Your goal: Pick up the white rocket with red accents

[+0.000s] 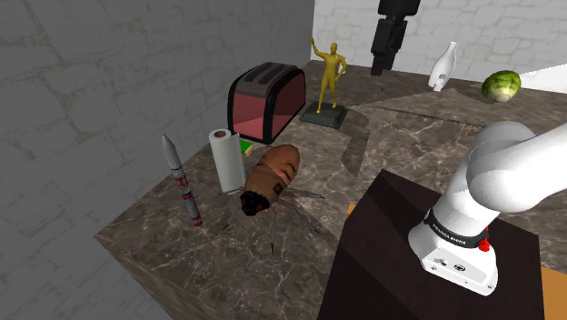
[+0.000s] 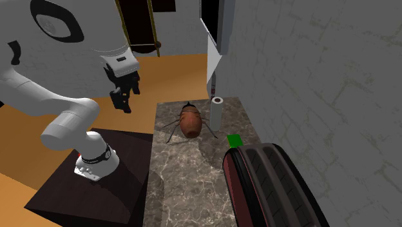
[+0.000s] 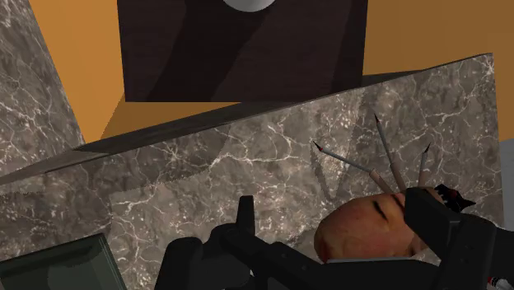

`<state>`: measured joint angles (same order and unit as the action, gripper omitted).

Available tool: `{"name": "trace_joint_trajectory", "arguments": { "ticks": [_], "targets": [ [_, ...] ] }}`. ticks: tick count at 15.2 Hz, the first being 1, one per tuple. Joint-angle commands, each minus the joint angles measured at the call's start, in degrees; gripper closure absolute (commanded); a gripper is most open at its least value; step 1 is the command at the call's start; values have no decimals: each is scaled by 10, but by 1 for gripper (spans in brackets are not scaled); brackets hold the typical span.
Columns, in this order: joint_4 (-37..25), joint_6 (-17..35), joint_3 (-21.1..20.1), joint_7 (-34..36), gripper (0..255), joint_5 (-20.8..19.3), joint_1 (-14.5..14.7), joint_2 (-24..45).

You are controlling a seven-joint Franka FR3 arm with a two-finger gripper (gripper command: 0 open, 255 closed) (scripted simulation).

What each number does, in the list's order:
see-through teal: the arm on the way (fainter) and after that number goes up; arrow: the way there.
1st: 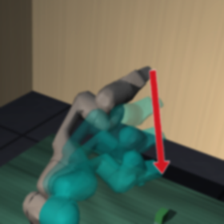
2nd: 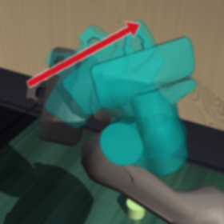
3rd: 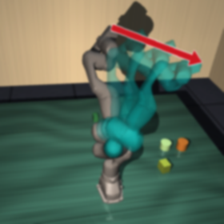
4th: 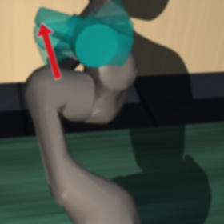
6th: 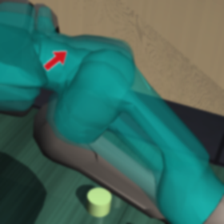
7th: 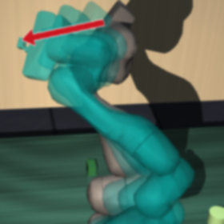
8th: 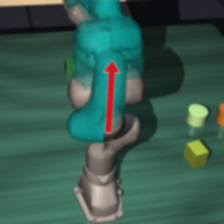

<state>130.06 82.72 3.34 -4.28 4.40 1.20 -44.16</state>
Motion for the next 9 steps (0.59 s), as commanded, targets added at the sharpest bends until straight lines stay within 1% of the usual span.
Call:
{"name": "trace_joint_trajectory", "arguments": {
  "ticks": [1,9],
  "targets": [
    [0,0,0,0,0,0,0,0],
    [-37,86,-77,60,0,40,33,99]
  ]
}}
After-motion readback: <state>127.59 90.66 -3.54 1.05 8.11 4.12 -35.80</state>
